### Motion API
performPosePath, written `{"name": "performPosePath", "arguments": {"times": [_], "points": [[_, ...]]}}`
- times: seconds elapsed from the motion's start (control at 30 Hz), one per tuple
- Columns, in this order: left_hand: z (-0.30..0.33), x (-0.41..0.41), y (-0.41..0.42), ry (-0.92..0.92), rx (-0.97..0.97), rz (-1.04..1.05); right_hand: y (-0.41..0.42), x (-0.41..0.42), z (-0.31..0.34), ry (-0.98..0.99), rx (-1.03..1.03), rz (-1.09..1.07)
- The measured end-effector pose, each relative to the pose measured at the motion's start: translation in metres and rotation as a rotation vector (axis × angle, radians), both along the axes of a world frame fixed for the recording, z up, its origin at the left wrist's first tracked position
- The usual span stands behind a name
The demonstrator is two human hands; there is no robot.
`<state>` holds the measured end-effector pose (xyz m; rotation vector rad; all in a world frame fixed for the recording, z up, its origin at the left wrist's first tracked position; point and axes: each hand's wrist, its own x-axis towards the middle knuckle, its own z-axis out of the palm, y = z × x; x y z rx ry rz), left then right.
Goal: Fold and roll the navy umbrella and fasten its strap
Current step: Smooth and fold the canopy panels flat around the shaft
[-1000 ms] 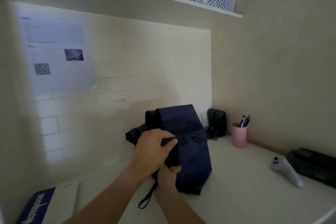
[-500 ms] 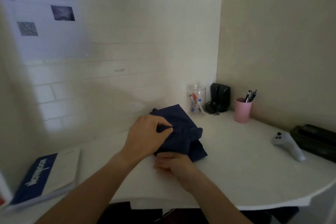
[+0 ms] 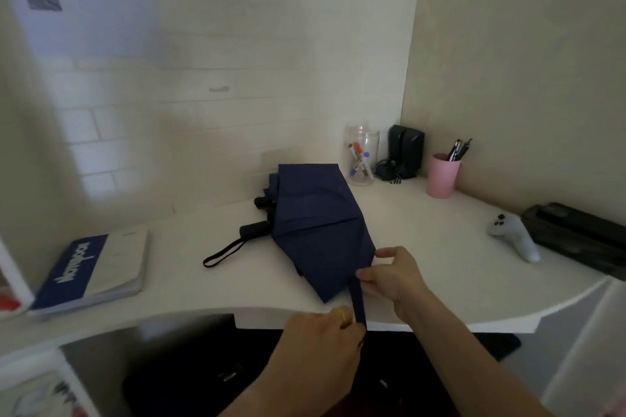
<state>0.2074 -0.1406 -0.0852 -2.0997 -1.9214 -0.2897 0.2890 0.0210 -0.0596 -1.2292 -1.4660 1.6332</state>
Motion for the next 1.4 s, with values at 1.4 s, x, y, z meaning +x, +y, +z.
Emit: {"name": "performPosePath", "arguments": {"times": [1.4], "points": [[0.011, -0.096, -0.023, -1.081, -0.085, 0.738, 0.015, -0.026, 0.005, -0.222, 0.868, 0.049]]}}
